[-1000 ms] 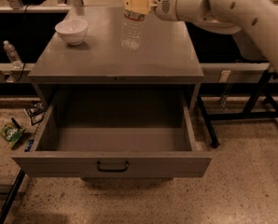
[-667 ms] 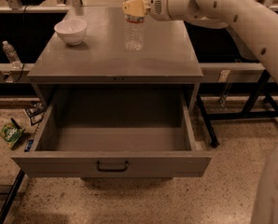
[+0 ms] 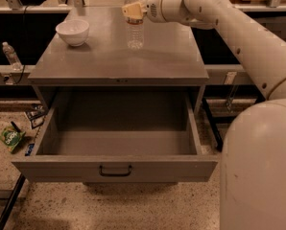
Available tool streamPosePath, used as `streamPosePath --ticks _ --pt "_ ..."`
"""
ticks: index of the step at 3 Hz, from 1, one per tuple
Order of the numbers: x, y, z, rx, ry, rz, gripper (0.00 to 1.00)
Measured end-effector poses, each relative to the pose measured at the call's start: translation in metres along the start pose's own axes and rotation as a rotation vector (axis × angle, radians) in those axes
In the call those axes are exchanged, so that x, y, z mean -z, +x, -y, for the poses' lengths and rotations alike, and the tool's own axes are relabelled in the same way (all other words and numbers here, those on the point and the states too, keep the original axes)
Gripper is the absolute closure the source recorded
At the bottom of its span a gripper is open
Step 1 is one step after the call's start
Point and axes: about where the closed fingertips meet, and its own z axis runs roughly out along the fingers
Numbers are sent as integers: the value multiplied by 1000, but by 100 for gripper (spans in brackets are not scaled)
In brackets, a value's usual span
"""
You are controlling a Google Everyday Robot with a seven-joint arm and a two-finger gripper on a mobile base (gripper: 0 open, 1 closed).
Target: Pick water bottle from top drawer and place on counter
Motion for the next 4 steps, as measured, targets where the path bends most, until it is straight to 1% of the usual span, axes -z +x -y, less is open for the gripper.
streamPosePath --ticks 1,2,3,4 --pt "-20 10 10 22 -7 -22 100" --pt "-32 21 19 13 -18 -50 84" --pt "-42 29 26 -16 -29 -60 53" --pt "-47 34 29 -34 -35 -66 29"
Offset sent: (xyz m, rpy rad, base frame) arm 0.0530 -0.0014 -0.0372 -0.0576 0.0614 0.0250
